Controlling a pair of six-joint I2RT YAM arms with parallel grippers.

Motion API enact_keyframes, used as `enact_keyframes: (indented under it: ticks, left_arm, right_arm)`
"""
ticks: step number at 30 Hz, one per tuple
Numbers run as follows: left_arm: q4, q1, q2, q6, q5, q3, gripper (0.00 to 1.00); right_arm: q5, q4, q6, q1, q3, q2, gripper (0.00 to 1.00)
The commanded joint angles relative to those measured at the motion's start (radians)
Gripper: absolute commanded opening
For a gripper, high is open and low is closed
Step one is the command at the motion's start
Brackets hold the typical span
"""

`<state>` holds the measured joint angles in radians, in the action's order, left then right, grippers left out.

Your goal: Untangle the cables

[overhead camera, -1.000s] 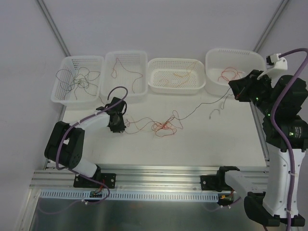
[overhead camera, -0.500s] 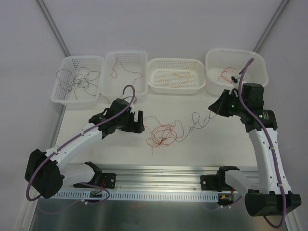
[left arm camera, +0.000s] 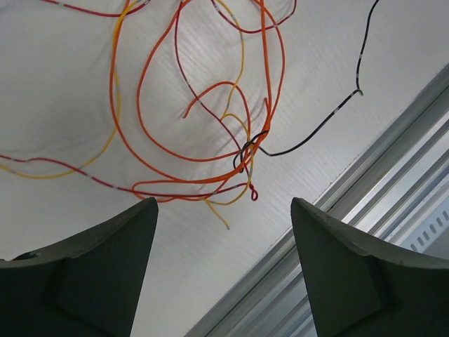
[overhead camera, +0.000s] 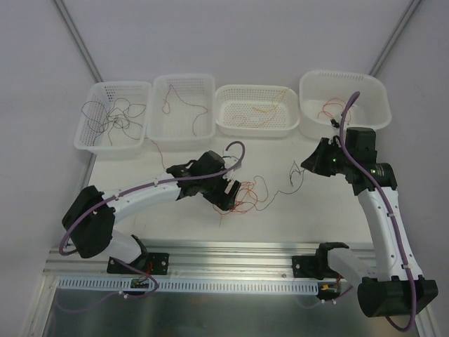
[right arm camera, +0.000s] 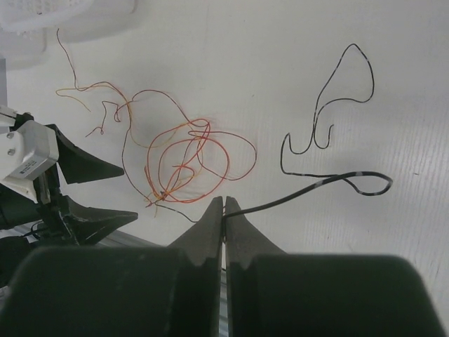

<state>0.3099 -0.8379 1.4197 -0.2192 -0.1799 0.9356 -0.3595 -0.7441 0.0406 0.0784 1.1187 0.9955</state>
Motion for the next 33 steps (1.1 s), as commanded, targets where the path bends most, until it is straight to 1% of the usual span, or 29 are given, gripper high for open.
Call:
enact_keyframes:
  ticks: [1, 3, 8, 14, 18, 19, 20, 21, 23, 24, 26, 27, 30, 32, 33]
  left_arm:
    - [-0.023, -0.035, 0.069, 0.064, -0.032, 0.075, 0.77]
    - [-0.023, -0.05, 0.112, 0.075, -0.032, 0.1, 0.74]
    - [-0.022, -0.066, 0.183, 0.078, -0.023, 0.117, 0.61]
    - [-0.023, -0.066, 0.222, 0.069, -0.003, 0.103, 0.59]
    - [-0.025, -0.066, 0.251, 0.063, 0.0, 0.108, 0.48]
    - [-0.023, -0.066, 0.254, 0.061, 0.006, 0.108, 0.38]
    - [-0.023, -0.066, 0.255, 0.057, 0.016, 0.108, 0.32]
    - [-0.023, -0.066, 0.254, 0.055, 0.026, 0.105, 0.17]
    - [-0.023, -0.064, 0.246, 0.057, 0.057, 0.095, 0.05]
    - [-0.016, -0.063, 0.231, 0.057, 0.068, 0.091, 0.0]
    - [-0.005, -0.055, 0.202, 0.047, 0.101, 0.071, 0.0]
    - [0.001, -0.049, 0.162, 0.04, 0.109, 0.06, 0.0]
    - [0.011, 0.019, 0.055, -0.014, 0.115, -0.009, 0.0]
    - [0.02, 0.129, -0.003, -0.077, 0.093, -0.076, 0.0]
    - [0.018, 0.173, -0.065, -0.1, 0.059, -0.101, 0.0]
  right_arm:
    - [-0.015, 0.026, -0.01, 0.004, -0.014, -0.023, 0.01]
    - [-0.016, 0.025, -0.011, 0.004, -0.023, -0.032, 0.01]
    - [-0.013, 0.019, -0.016, 0.006, -0.026, -0.04, 0.01]
    - [-0.012, 0.012, -0.024, 0.006, -0.02, -0.046, 0.01]
    - [-0.006, 0.012, -0.022, 0.006, -0.026, -0.051, 0.01]
    - [-0.003, 0.009, -0.024, 0.004, -0.028, -0.051, 0.01]
    - [0.001, 0.006, -0.025, 0.004, -0.03, -0.054, 0.01]
    - [0.005, 0.003, -0.033, 0.004, -0.028, -0.054, 0.01]
    - [0.031, -0.011, -0.036, 0.006, -0.025, -0.055, 0.01]
    - [0.043, -0.017, -0.035, 0.004, -0.02, -0.055, 0.01]
    - [0.083, -0.037, -0.067, 0.004, -0.014, -0.057, 0.01]
    - [0.097, -0.043, -0.068, 0.0, -0.01, -0.057, 0.01]
    - [0.14, -0.06, -0.071, -0.018, -0.002, -0.051, 0.01]
    - [0.171, -0.072, -0.068, -0.031, 0.004, -0.047, 0.01]
    - [0.183, -0.078, -0.068, -0.043, 0.004, -0.047, 0.01]
